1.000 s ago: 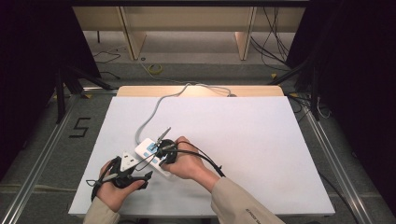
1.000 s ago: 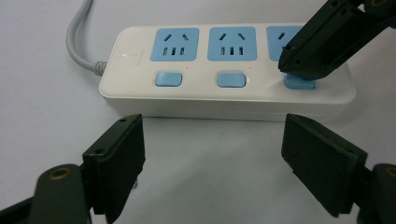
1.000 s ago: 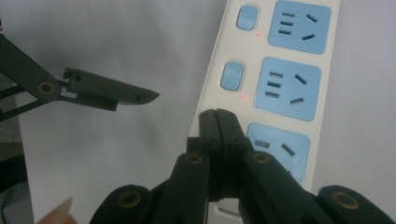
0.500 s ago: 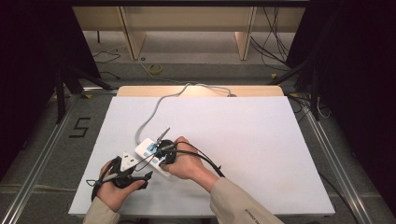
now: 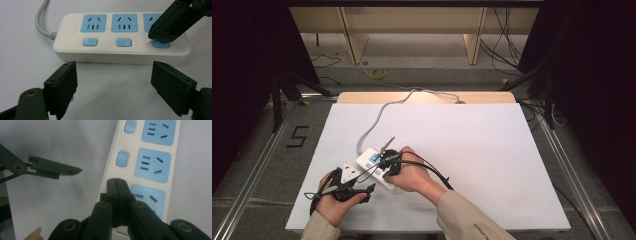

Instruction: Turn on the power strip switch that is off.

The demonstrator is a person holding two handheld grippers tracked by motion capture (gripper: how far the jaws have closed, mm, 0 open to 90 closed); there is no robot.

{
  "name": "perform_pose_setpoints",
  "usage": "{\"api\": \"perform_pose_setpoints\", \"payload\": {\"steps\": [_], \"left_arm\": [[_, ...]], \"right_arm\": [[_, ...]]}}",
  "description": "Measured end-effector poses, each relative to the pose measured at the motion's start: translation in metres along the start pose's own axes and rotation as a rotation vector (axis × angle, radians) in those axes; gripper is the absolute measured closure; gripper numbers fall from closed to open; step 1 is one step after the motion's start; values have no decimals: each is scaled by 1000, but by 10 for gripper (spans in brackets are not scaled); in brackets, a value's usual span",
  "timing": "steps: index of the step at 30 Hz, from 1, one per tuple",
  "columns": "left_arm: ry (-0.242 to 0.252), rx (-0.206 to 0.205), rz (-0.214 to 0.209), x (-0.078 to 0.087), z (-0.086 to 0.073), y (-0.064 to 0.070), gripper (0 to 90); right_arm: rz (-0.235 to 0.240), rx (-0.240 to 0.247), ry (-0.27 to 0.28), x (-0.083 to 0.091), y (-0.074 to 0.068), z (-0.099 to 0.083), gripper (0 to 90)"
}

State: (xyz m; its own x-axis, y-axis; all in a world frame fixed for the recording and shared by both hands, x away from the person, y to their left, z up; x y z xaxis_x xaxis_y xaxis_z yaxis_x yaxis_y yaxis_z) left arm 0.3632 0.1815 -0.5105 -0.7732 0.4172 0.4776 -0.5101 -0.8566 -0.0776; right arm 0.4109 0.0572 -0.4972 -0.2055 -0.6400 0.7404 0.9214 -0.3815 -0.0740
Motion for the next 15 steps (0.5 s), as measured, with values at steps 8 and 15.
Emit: {"api": "perform_pose_setpoints", "payload": {"steps": [8, 15], "left_arm": [[-2, -1, -1, 0, 0, 0, 208], [-1, -2, -2, 0, 0, 0, 208]], "right_arm": [[-7, 8, -9, 0, -1, 1, 900], [-16, 26, -23, -1, -2, 2, 900]]}}
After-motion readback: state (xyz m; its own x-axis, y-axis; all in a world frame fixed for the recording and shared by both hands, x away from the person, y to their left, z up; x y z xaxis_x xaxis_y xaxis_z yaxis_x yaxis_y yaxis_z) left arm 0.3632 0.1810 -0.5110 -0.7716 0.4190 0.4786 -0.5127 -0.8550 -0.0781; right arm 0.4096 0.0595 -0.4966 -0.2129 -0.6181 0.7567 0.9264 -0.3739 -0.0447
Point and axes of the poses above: each handheld gripper's, and its own axes: x roughly backward along the jaws, z roughly out of its top, y roughly to its right, the point moved 6 cm from there along -x, roughly forward along the jaws, and after that the axes turned 14 degrees about y, right-handed, at the moved point
